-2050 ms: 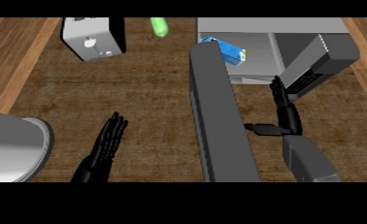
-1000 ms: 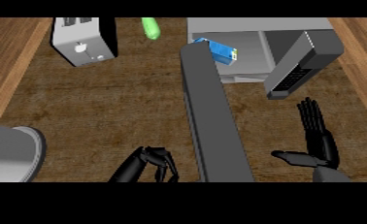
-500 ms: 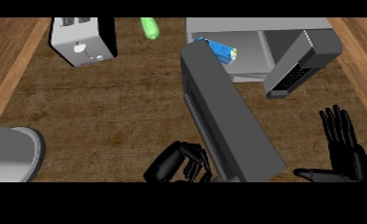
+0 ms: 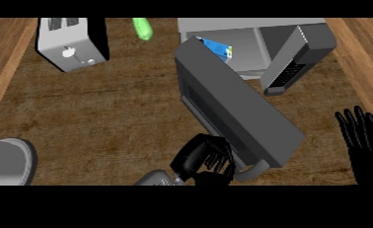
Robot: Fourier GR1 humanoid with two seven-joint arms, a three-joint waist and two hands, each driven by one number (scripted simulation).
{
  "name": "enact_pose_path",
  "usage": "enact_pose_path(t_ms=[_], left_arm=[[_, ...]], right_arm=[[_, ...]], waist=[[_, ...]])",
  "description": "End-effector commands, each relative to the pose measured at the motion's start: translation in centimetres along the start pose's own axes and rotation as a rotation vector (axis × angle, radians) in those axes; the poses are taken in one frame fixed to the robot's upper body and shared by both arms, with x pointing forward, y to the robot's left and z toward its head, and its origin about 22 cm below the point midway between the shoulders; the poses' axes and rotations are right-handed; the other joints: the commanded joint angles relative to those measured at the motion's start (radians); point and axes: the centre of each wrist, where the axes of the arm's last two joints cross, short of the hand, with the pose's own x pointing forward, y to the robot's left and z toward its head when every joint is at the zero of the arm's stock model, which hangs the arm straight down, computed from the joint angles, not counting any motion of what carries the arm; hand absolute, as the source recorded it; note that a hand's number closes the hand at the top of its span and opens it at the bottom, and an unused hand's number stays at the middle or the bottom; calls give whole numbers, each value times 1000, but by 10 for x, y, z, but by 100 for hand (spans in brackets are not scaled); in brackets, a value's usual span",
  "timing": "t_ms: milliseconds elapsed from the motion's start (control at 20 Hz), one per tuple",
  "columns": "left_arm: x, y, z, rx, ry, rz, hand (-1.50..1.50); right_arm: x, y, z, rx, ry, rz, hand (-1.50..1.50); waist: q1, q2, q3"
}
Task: Pick up the milk, place it into the microwave and close the microwave
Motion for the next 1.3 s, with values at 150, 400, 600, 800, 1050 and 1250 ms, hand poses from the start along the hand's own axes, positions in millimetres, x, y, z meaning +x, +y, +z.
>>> enact_pose_path(t_ms=[150, 400, 600, 800, 1050, 1250], left_arm=[[12, 5, -28, 73, 8, -35, 150], [37, 23, -51, 187, -37, 1, 150], [54, 35, -60, 309, -173, 74, -150], [64, 50, -74, 384, -196, 93, -150], [67, 58, -84, 426, -216, 82, -150], [73, 66, -93, 452, -229, 85, -150]], right_arm=[[27, 4, -16, 124, -52, -40, -150], [38, 10, -30, 164, -88, -43, -150], [50, 7, -45, 180, -117, -7, -150], [51, 11, -49, 192, -145, -76, -150], [62, 10, -63, 238, -157, -81, -150], [64, 11, -72, 263, -168, -108, -150]], waist=[[-70, 15, -2], [-121, 25, -4], [-146, 39, -8], [-182, 45, -5], [-213, 59, -4], [-228, 73, -2]])
